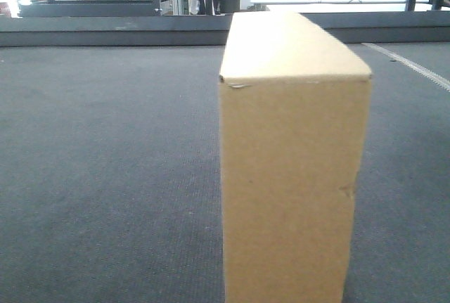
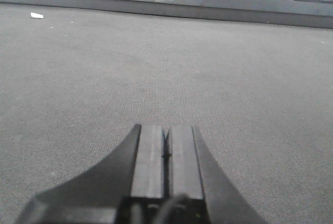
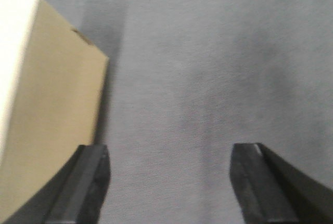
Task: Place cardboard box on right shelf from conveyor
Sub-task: 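Center the right gripper fingers over the top of the box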
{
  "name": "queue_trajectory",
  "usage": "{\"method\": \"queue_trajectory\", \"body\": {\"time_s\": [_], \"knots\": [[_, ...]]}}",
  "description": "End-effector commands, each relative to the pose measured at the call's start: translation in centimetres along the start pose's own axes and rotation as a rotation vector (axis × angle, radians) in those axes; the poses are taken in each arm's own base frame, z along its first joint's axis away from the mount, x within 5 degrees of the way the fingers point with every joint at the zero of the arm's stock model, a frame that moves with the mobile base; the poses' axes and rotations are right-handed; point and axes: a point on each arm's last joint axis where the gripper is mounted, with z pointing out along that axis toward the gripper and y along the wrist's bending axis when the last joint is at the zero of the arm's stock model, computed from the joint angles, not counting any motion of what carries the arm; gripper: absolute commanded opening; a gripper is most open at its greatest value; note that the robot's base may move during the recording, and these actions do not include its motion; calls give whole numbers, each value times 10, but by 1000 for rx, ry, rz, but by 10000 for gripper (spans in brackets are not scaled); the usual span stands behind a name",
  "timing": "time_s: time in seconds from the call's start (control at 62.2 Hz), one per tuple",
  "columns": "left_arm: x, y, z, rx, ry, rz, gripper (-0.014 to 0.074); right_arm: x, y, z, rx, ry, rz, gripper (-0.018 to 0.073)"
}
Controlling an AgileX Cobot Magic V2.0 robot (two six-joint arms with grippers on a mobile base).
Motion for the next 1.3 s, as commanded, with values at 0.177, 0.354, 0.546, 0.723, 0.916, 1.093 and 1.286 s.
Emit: {"method": "queue_trajectory", "body": {"time_s": [0.177,0.354,0.546,0.723,0.916,1.093,1.286], "knots": [[-9,0,-1,8,-88,-4,-119,-43,44,-10,45,-35,160,608],[-9,0,-1,8,-88,-4,-119,-54,85,2,49,-33,116,608],[-9,0,-1,8,-88,-4,-119,-49,121,26,36,15,40,608],[-9,0,-1,8,-88,-4,-119,-44,133,42,50,45,71,608],[-9,0,-1,8,-88,-4,-119,-41,136,44,53,51,72,608],[-9,0,-1,8,-88,-4,-119,-40,135,44,70,61,70,608],[-9,0,-1,8,-88,-4,-119,-38,133,48,93,70,62,608]]}}
